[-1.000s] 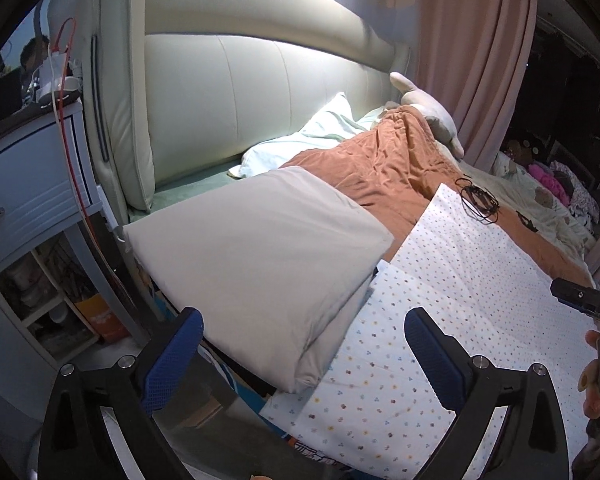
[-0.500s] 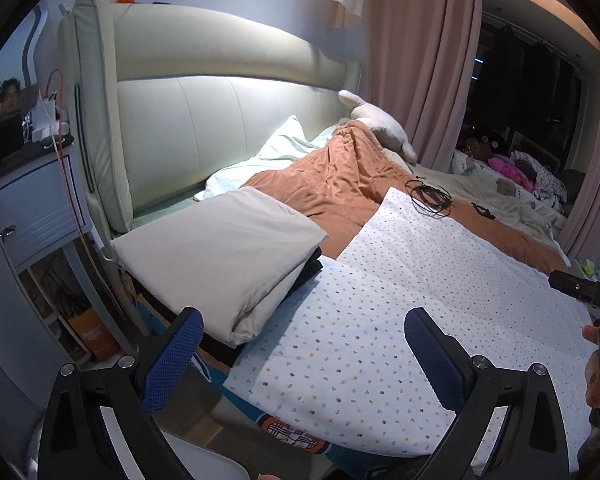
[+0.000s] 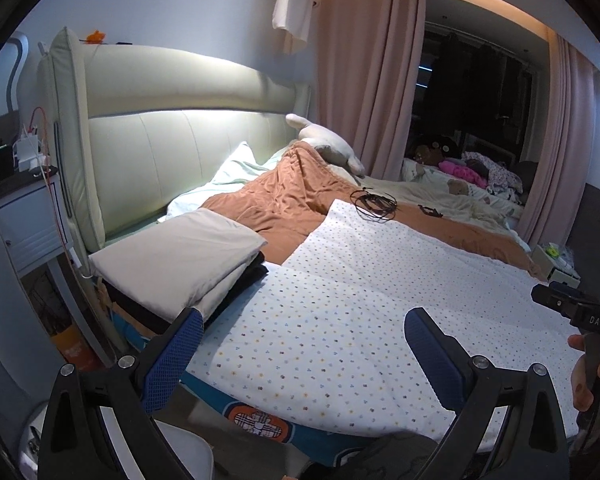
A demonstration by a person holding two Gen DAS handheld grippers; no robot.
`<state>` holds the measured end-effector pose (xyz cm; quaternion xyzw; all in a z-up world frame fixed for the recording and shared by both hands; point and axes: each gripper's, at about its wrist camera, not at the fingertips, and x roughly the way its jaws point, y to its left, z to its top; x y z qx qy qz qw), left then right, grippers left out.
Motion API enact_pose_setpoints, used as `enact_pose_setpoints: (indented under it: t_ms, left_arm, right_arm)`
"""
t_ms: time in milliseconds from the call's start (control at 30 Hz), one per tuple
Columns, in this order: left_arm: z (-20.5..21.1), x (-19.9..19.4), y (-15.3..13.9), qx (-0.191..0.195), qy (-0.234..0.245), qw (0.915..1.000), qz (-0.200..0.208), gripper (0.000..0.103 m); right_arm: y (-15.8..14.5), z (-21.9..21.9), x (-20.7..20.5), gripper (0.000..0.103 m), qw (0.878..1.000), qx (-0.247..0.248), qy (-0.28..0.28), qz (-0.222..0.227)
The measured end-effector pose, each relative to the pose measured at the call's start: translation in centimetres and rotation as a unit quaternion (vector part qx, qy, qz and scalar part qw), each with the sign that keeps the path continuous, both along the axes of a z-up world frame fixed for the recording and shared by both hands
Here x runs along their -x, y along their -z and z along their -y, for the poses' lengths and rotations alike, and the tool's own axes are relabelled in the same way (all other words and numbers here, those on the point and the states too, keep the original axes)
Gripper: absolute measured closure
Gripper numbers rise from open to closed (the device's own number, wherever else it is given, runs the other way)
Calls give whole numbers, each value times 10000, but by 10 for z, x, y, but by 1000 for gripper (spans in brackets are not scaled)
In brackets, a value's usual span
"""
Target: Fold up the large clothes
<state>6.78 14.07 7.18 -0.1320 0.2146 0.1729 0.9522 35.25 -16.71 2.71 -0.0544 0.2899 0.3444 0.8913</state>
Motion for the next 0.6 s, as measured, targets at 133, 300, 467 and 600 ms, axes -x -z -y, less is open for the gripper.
enact_pose_setpoints:
  t_ms: [133, 300, 467, 600]
  left_arm:
    - [24, 10, 6, -122, 91, 9999, 78, 2]
    - [51, 24, 13, -257, 246, 9991, 238, 2]
    - [73, 40, 21, -263, 453, 9980, 363, 2]
    - [88, 50, 26, -322, 568, 9969, 445, 2]
  right_arm:
    - [3, 28, 26, 0, 9997, -9, 91, 206]
    - [7, 59, 59, 0, 9988, -132, 186, 442]
    - [14, 86, 87, 0, 9979, -253, 260, 545]
    - [21, 104, 107, 0, 9968, -323, 381, 618]
